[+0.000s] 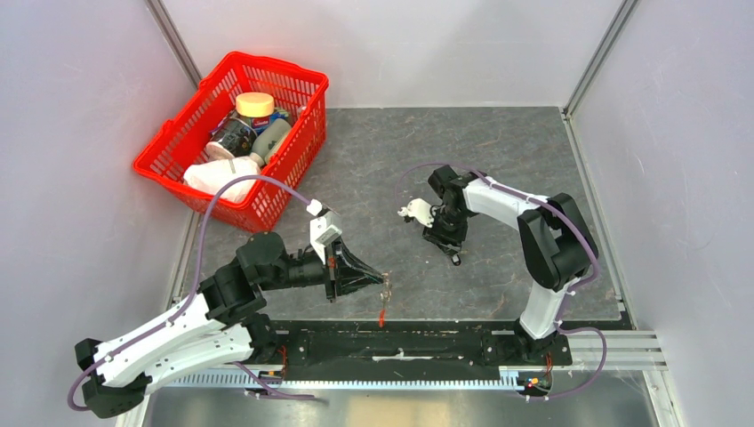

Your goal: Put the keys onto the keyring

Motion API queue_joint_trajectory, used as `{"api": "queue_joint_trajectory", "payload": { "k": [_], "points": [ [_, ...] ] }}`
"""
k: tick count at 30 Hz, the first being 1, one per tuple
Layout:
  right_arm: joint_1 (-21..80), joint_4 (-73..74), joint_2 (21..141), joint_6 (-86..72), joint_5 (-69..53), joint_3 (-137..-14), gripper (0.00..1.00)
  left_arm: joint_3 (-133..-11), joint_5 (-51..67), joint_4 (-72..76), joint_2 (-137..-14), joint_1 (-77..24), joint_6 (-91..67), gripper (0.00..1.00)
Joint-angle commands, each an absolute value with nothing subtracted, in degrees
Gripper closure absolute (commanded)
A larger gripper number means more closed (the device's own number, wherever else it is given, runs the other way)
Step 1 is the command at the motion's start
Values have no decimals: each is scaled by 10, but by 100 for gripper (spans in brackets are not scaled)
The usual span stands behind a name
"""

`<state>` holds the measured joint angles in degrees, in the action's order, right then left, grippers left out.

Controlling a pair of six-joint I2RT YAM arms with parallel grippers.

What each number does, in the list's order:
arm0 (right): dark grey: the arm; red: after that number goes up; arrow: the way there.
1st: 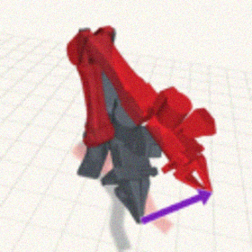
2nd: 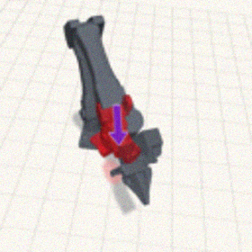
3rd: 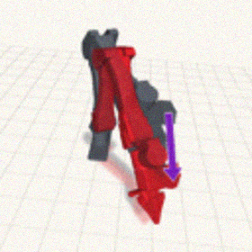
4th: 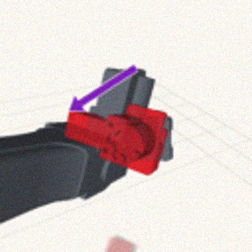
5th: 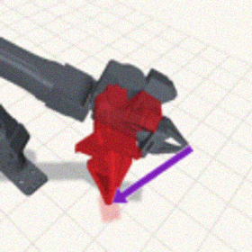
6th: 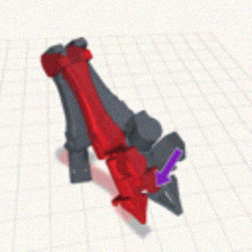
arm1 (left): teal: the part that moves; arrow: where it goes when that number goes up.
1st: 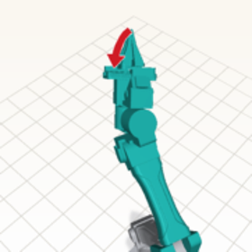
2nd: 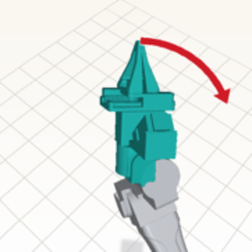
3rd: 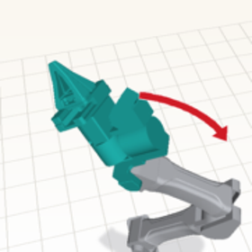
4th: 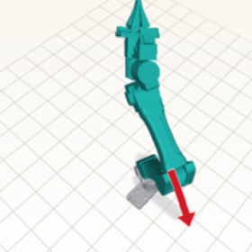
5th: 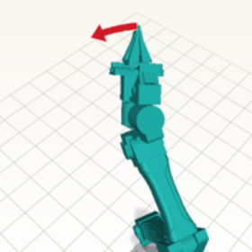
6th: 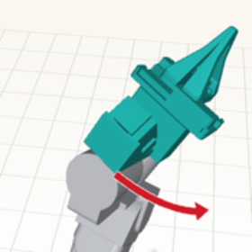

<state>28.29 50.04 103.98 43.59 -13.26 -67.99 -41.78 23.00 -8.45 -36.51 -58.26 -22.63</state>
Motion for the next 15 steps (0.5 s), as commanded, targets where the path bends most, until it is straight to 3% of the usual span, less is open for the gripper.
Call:
{"api": "queue_joint_trajectory", "payload": {
  "k": [1,15],
  "points": [
    [287,495,1040,448,-146,-700,50,-419,229,-53,-366,-584,-233,98],
    [289,512,1044,451,-160,-715,64,-420,229,-53,-364,-584,-233,98]
  ]
}}
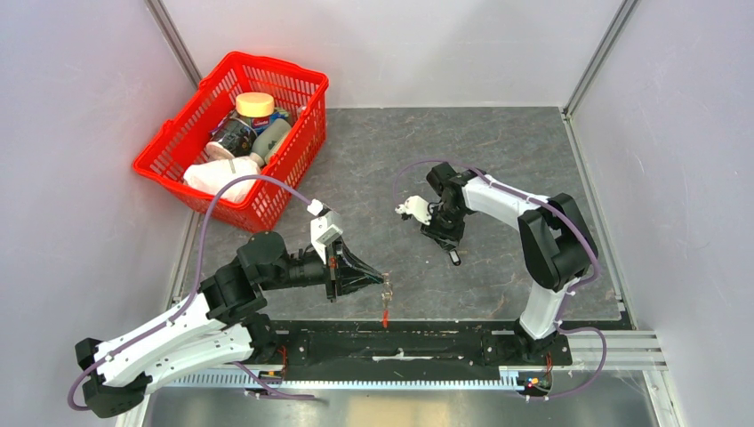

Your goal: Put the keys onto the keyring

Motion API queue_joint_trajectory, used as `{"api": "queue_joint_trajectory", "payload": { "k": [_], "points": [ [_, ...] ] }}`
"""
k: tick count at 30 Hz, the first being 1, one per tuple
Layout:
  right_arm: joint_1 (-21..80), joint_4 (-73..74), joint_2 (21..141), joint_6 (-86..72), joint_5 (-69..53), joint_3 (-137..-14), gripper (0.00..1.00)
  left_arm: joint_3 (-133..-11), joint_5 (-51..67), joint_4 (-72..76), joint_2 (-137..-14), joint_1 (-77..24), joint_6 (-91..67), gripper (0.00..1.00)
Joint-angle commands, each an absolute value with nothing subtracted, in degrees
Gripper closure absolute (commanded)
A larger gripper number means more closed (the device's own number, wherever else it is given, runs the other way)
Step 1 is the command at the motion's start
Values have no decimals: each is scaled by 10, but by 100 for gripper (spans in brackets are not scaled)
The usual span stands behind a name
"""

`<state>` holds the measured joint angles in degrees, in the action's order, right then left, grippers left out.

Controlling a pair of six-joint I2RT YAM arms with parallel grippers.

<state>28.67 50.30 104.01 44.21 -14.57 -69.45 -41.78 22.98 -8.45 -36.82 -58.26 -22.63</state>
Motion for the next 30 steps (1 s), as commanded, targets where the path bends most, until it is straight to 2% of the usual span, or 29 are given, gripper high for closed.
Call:
{"api": "queue_joint_trajectory", "payload": {
  "k": [1,22,26,30],
  "points": [
    [290,512,1044,451,-158,-715,64,-419,229,-53,-363,-584,-232,98],
    [286,518,1052,448,-137,-715,63,-419,230,-55,-359,-584,-233,98],
    [283,520,1051,446,-138,-712,66,-419,231,-55,-359,-584,-233,98],
    [281,523,1051,444,-141,-713,74,-420,231,-55,-360,-584,-233,98]
  ]
}}
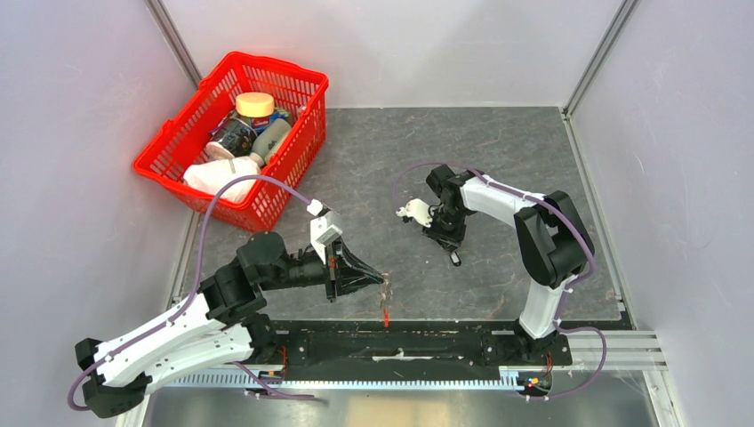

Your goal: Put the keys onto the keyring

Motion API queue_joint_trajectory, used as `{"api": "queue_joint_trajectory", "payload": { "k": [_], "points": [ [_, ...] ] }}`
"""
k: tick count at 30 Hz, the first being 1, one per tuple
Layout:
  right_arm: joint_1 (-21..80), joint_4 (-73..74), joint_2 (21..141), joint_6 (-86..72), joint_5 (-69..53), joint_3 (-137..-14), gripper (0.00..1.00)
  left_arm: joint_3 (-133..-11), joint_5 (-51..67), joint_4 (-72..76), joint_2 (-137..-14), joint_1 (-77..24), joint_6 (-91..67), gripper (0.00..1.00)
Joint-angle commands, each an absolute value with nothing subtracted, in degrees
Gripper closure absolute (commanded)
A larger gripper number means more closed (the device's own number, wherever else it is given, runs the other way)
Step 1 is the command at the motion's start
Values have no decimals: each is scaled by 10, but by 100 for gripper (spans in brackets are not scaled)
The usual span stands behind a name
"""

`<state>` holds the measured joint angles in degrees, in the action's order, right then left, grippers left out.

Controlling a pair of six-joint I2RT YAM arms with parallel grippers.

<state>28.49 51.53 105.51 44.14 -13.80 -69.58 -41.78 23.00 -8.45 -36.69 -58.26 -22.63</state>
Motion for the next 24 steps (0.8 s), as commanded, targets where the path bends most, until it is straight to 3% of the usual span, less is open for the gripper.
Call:
{"api": "queue_joint_trajectory", "payload": {
  "k": [1,6,13,24],
  "points": [
    [281,524,1051,444,-142,-713,75,-419,232,-55,-359,-584,-233,98],
    [280,531,1049,442,-142,-718,82,-419,233,-54,-359,-584,-234,98],
    [279,533,1048,440,-145,-721,100,-419,233,-54,-360,-584,-233,98],
    [279,518,977,391,-217,-721,100,-420,222,-62,-357,-584,-227,98]
  ]
}}
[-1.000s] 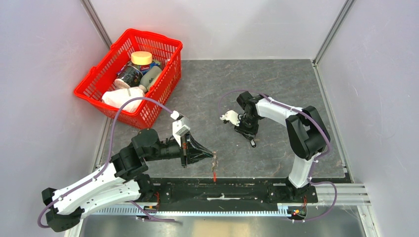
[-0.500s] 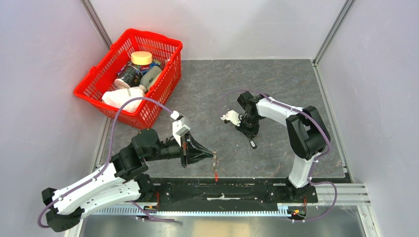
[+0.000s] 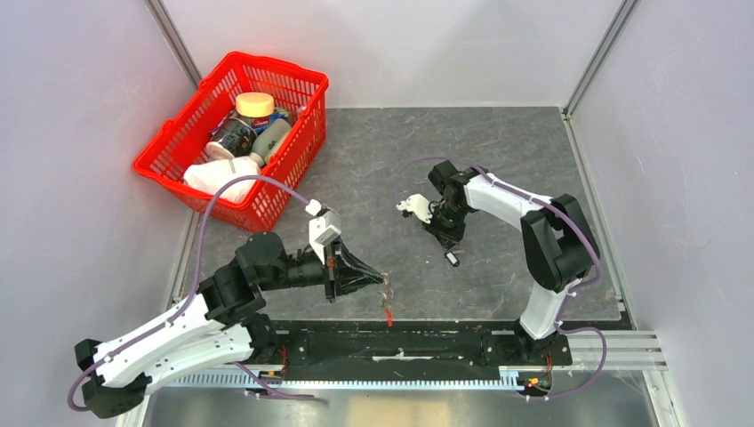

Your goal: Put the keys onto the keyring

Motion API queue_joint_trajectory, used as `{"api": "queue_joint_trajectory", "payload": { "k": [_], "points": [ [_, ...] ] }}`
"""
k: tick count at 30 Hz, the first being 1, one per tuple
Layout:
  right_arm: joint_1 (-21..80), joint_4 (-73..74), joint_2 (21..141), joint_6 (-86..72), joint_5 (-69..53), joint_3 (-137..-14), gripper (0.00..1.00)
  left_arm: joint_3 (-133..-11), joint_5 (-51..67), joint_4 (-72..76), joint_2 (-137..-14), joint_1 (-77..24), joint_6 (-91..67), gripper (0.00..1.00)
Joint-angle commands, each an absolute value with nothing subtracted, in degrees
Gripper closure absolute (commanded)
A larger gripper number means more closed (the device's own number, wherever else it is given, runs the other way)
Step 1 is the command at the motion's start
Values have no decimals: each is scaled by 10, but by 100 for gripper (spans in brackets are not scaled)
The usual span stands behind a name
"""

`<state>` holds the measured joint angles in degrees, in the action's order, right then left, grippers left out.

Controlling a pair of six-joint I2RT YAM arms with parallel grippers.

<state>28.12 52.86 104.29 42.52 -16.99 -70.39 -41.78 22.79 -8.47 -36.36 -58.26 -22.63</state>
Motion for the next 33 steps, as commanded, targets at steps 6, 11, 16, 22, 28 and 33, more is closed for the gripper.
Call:
{"api": "queue_joint_trajectory", "payload": {
  "k": [6,11,16,22,28,33],
  "points": [
    [281,472,847,329,-267,-681,100,-421,217,-62,-360,-584,-226,98],
    [283,425,743,269,-329,-649,100,-421,201,-59,-365,-584,-223,98],
    [295,396,676,222,-373,-645,100,-421,169,-57,-377,-584,-222,98],
    [326,407,639,173,-395,-691,100,-438,133,-66,-389,-584,-210,98],
    [343,444,637,94,-399,-754,100,-454,70,-83,-395,-583,-203,98],
    [360,500,675,62,-420,-812,100,-452,30,-66,-396,-583,-208,98]
  ]
}}
